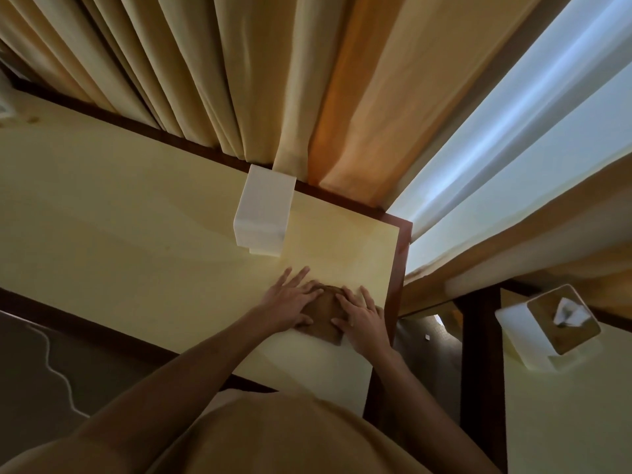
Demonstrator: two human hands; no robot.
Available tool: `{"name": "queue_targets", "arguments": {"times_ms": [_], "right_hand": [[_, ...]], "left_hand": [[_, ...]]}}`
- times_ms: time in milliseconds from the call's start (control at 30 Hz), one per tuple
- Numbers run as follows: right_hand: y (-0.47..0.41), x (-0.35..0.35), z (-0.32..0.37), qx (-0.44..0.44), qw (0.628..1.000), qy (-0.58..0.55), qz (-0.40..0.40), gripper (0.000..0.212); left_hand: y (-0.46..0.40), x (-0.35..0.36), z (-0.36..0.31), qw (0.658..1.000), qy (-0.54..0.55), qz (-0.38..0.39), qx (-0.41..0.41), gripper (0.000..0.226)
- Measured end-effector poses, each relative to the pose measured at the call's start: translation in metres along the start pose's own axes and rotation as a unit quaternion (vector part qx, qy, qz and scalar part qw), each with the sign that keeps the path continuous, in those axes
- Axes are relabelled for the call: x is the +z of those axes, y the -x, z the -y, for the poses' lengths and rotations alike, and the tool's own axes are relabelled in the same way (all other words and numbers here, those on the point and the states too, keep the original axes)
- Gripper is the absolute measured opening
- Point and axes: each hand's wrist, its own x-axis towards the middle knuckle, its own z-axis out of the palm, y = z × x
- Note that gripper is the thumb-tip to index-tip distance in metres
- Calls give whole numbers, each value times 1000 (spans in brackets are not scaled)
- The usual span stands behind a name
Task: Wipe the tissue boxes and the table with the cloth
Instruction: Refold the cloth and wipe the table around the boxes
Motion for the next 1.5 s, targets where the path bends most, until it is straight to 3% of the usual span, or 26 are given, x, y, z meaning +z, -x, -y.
{"name": "queue_targets", "arguments": {"times_ms": [267,367,433,533,667,767,900,1100,1267,1333,1433,1500], "right_hand": [[-4,-13,9,10,1000,-25,5,55],[-13,-23,23,3,997,-59,-42,40],[-22,-39,43,-2,985,-146,-94,34],[-41,-69,83,-19,956,-255,-144,41],[-70,-94,137,-63,944,-263,-190,66],[-84,-91,159,-121,966,-116,-198,77],[-89,-77,149,-162,966,-26,-199,66],[-80,-95,113,-155,967,3,-205,63],[-67,-96,89,-113,975,-24,-187,83],[-60,-93,82,-99,979,-58,-170,95],[-49,-82,90,-73,970,-176,-152,102],[-45,-74,109,-52,954,-256,-145,102]], "left_hand": [[6,-27,-2,999,32,-6,4,77],[34,-52,1,986,134,-100,-13,67],[54,-75,10,966,191,-173,-6,61],[67,-117,37,944,206,-258,17,50],[52,-161,96,908,242,-333,-77,35],[27,-170,137,921,216,-301,-120,38],[-1,-179,158,955,156,-238,-88,43],[-17,-172,170,941,267,-172,-114,44],[-4,-147,162,865,432,-201,-159,47],[5,-136,160,805,541,-203,-134,46],[23,-109,164,679,704,-192,-78,50],[34,-93,163,662,720,-197,-68,42]]}}
